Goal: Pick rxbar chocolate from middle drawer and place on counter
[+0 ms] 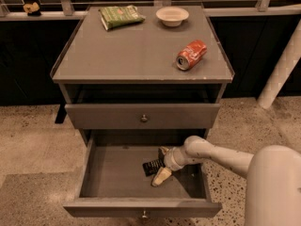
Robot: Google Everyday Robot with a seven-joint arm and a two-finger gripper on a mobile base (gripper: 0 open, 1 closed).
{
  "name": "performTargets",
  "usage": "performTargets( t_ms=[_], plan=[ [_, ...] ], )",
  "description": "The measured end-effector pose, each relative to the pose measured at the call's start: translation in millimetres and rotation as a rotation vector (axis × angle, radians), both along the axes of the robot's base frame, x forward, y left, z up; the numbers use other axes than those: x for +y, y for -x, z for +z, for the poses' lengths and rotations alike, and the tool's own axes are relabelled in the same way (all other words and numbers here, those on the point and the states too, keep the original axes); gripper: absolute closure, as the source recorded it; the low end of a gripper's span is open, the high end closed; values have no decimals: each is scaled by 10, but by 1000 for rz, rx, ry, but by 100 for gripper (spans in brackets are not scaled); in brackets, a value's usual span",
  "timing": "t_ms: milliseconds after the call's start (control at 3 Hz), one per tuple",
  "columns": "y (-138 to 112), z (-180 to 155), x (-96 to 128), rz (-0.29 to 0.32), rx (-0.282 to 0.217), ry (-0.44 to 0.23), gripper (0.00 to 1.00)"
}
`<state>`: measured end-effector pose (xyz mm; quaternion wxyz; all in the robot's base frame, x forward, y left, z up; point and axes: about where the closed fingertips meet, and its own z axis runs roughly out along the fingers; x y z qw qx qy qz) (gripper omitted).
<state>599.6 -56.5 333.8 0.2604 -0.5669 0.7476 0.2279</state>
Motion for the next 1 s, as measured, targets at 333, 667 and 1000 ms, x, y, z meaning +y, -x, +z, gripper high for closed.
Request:
performTargets(
  t_ms=[333,667,1000],
  plan=[
    [0,0,1,0,0,0,0],
    [1,-1,1,0,0,0,19],
    [1,-1,1,0,0,0,42]
  ],
)
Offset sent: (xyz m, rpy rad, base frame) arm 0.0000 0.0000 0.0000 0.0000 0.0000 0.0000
